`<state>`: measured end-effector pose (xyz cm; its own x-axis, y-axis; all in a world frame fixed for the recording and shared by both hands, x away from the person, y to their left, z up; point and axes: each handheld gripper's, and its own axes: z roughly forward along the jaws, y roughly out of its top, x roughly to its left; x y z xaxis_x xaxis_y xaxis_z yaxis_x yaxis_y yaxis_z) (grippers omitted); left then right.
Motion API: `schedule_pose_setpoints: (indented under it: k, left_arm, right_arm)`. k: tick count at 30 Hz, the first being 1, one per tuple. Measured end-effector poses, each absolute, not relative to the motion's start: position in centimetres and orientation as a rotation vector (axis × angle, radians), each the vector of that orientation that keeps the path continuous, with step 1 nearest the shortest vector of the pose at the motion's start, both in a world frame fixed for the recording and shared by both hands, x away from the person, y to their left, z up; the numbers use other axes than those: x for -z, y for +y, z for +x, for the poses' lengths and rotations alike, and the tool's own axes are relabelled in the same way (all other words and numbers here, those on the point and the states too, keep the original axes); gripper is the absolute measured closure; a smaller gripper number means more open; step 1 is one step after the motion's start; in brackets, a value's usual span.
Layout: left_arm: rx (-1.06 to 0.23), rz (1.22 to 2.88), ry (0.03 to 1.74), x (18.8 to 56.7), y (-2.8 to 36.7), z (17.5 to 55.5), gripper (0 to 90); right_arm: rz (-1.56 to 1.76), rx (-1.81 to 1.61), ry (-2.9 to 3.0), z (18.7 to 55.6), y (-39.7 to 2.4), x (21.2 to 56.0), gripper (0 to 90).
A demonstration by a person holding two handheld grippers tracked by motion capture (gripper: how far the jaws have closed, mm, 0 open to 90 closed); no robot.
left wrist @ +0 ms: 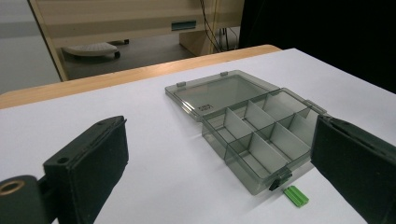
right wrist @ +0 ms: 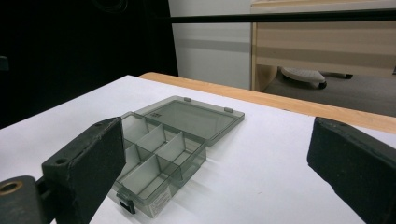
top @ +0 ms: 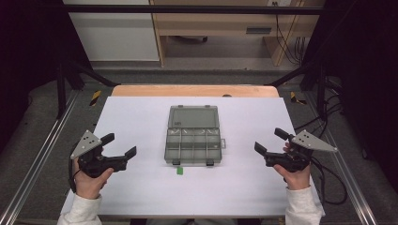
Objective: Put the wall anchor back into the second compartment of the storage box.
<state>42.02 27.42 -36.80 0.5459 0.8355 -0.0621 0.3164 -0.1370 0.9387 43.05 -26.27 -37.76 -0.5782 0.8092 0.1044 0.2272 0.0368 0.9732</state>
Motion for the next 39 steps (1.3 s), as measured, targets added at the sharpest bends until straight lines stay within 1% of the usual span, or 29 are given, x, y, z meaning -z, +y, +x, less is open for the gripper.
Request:
schedule_pose_setpoints:
  k: [10, 23, 39]
  left_arm:
    - [-0.595, 1.743, 0.973, 37.6, 26.4, 42.0, 4.1]
    - [-0.552, 1.823, 0.977, 39.7, 23.9, 42.4, 5.7]
    - [-0.475, 1.965, 0.991, 42.7, 19.2, 42.2, 12.6]
  right_arm:
    - [1.063, -1.563, 1.836, 43.1, -26.3, 38.0, 5.0]
    - [1.055, -1.552, 1.857, 43.1, -26.0, 38.3, 4.9]
    - [1.058, -1.533, 1.877, 43.1, -25.8, 38.4, 4.8]
